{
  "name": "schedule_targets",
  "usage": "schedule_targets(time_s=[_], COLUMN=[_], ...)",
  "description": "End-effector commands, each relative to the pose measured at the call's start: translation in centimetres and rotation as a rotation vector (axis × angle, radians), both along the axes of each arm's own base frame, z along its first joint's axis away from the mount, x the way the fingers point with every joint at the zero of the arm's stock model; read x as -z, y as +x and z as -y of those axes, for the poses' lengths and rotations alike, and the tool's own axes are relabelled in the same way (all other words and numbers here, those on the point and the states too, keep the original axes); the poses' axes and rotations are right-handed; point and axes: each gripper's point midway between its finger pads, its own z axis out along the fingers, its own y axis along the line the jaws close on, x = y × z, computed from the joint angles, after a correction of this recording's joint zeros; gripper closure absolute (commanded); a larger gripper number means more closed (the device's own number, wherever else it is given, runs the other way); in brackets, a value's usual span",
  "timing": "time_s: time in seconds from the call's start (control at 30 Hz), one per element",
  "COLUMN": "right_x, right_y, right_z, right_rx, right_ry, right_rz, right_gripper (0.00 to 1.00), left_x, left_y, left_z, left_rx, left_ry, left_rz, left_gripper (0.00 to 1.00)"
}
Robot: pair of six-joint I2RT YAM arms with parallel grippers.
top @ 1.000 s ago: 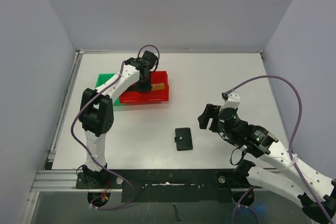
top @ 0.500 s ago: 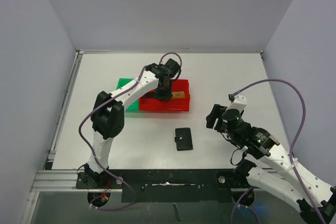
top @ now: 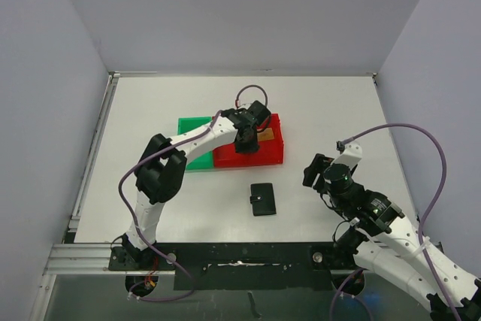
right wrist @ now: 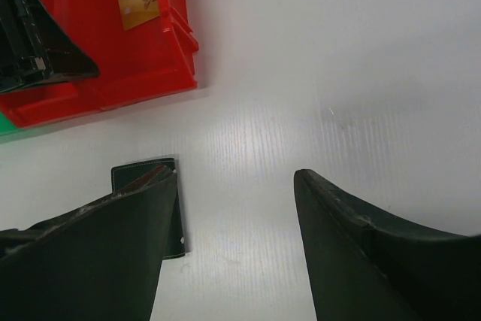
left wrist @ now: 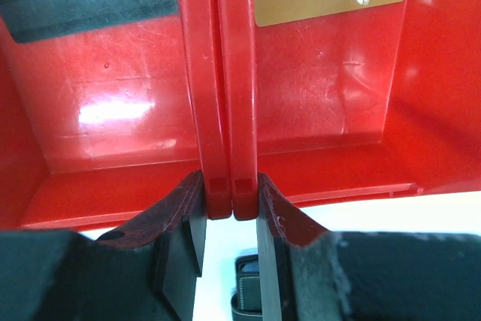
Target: Take the credit cards out of the card holder
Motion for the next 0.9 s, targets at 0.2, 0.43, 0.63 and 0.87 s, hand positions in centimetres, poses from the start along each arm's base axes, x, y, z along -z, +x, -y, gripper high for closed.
schedule_targets(time_s=[0.2,0.43,0.63,0.87], right_x=[-0.7,0.2,0.6,-1.2], right_y=[0.6,-0.1,-0.7,-1.6], right_z=[0.6,0.7,1.7,1.9], right_rx=[0.085,0.085,0.149,0.130], right_ry=[0.072,0.087,0.077,0.139], right_rz=[0.058,0.028,-0.015,0.023], right_gripper=[0.35,0.32,0.30,0.21], left_x=[-1.9,-2.0,-3.6,-6.1], left_y=[-0.4,-1.3,-1.2,-1.0], left_z=[6.4,8.8,9.4,9.8], left_rx=[-0.016,0.025,0.037,0.066], left_ry=[-0.235,-0.336,-0.376,-0.432], left_rz=[0.045,0.010,0.032,0.069], left_gripper=[1.00,0.79,0.60,0.40])
